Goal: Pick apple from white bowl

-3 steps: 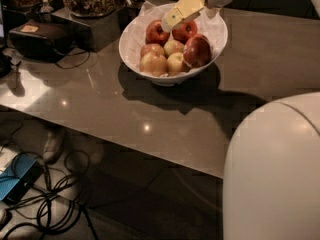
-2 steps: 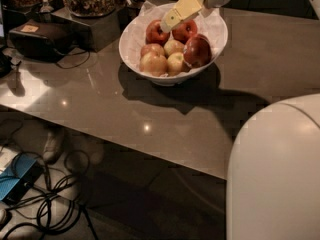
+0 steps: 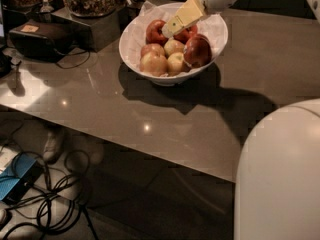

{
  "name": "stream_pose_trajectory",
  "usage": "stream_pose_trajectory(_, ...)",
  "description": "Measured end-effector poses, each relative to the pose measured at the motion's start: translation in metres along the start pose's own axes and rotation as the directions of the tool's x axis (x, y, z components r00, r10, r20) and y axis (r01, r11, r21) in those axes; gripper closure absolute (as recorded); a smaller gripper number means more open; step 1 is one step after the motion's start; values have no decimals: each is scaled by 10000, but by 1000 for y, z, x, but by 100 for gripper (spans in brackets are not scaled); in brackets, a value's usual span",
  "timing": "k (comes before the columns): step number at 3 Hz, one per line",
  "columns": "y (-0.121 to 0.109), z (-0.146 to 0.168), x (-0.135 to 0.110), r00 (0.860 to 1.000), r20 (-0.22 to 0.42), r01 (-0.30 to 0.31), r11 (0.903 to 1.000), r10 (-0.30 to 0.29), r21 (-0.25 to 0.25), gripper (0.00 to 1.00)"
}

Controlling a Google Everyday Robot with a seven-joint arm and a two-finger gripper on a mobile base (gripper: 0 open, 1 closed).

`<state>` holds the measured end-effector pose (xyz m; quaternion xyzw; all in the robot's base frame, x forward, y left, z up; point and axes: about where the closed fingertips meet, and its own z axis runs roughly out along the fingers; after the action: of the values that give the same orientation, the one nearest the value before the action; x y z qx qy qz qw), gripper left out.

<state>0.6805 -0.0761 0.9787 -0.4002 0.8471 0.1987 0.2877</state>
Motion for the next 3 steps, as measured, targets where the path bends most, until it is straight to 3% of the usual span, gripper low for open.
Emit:
stream_pose_trajectory(2,-6,-5,16,9998,-125,-156,9998,157,77,22)
stream_pose_trajectory(3,-8,-7,22,9994,-224,-252,9996,254,105,21)
